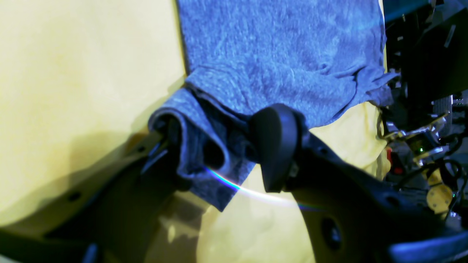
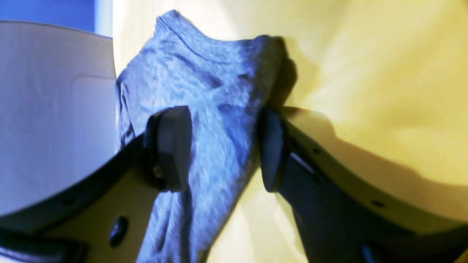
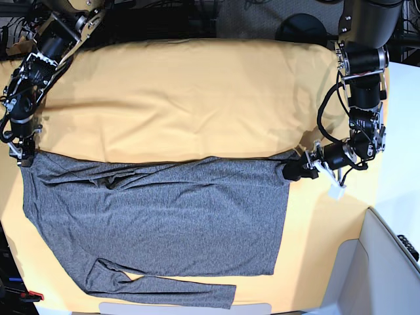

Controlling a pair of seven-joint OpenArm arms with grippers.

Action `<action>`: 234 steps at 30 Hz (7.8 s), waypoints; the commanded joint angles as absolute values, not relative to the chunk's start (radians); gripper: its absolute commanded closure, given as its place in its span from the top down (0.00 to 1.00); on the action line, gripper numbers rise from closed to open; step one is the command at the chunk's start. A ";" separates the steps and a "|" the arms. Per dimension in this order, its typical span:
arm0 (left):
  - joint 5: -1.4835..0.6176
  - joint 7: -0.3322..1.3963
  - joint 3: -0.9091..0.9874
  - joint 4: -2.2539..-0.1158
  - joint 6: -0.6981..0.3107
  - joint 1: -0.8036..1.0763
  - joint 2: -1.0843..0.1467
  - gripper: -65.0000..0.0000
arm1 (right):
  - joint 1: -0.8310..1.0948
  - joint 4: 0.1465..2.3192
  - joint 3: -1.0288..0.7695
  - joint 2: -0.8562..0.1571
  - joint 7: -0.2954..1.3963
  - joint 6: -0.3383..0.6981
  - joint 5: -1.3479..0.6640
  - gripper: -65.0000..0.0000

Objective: Fold the T-shirt properly
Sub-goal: 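Drag the shoulder edge toward the hem with both grippers, then hold the folded shoulder edge with both grippers over the shirt body, then pull the shoulder edge back toward the arms with both grippers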

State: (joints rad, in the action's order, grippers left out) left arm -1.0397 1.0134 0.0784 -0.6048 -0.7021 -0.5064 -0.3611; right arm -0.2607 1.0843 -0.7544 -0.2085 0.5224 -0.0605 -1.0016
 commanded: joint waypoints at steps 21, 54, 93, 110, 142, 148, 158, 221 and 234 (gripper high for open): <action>-1.013 1.099 0.053 -0.714 -0.671 -0.498 -0.318 0.41 | -0.383 1.015 -0.745 -0.203 0.545 -0.065 -0.897 0.32; -1.015 1.102 0.019 -0.734 -0.641 -0.483 -0.315 0.41 | -0.394 0.915 -0.645 -0.263 0.447 -0.067 -0.898 0.32; -1.017 1.081 -0.097 -0.733 -0.645 -0.492 -0.280 0.45 | -0.372 0.914 -0.676 -0.303 0.444 -0.067 -0.898 0.32; -1.015 1.081 -0.096 -0.733 -0.647 -0.493 -0.277 0.08 | -0.358 0.914 -0.670 -0.288 0.450 -0.067 -0.898 0.16; -1.017 1.334 0.193 -1.205 -0.642 -0.099 -0.470 0.01 | 0.010 1.454 -0.774 -0.374 0.700 -0.074 -0.906 0.00; -1.017 1.345 0.222 -1.277 -0.647 0.015 -0.518 0.01 | 0.088 1.509 -0.888 -0.314 0.814 -0.073 -0.906 0.00; -1.017 1.342 0.222 -1.342 -0.647 0.165 -0.522 0.01 | 0.208 1.517 -0.964 -0.268 0.906 -0.068 -0.906 0.00; -1.013 1.340 0.272 -1.489 -0.641 0.397 -0.493 0.31 | 0.243 1.515 -0.966 -0.312 0.906 -0.067 -0.817 0.42; -1.013 1.342 0.329 -1.489 -0.645 0.397 -0.493 0.41 | 0.242 1.515 -0.967 -0.326 0.906 -0.067 -0.817 0.42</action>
State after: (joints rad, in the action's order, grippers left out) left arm -1.1423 1.2865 0.3229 -1.4960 -0.6704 0.3828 -0.4770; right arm 0.2409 1.4979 -0.9573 -0.3012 0.9234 -0.0715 -0.8101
